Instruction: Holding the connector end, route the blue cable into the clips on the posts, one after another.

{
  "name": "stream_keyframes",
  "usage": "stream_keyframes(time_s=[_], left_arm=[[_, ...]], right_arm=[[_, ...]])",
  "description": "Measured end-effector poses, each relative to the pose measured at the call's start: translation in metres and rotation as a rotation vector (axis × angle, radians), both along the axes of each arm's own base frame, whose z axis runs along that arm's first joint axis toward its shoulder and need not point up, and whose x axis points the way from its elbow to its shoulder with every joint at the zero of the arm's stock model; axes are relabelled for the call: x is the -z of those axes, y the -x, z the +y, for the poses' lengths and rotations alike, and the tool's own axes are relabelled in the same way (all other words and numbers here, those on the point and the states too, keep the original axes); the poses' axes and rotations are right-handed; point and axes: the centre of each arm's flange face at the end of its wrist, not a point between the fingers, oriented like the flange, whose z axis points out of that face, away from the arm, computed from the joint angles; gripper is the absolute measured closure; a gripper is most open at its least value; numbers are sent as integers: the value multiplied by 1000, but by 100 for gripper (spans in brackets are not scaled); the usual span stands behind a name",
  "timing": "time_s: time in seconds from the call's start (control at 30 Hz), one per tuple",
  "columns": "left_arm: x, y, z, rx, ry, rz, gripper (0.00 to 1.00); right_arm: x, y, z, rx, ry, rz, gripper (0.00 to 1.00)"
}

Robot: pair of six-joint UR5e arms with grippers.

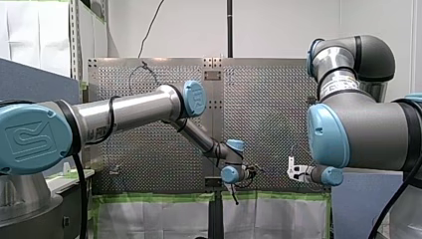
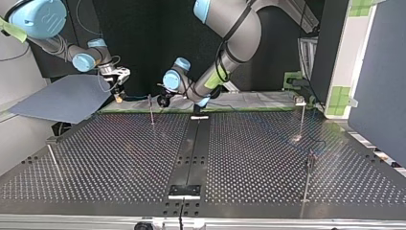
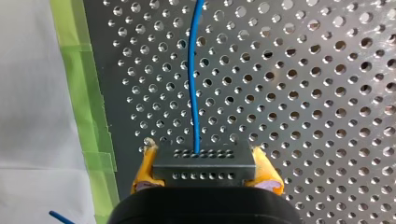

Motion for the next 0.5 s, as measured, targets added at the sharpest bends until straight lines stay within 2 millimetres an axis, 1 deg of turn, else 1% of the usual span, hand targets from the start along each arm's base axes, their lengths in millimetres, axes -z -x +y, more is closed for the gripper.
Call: stream_keyframes(time_s=[0.27, 0.33, 0.4, 0.5], left_arm=[[-1, 1, -3, 4, 7, -10, 100], [2, 2, -3, 5, 4, -9, 100], [10, 4, -1, 3, -9, 2, 100], [34, 11, 6, 1, -51, 31, 100]], right_arm=[[2, 0, -1, 0, -2, 0, 100], [3, 0, -1, 1, -3, -1, 100], [6, 0, -2, 3, -4, -1, 100], [12, 0, -2, 3, -10, 1, 100]])
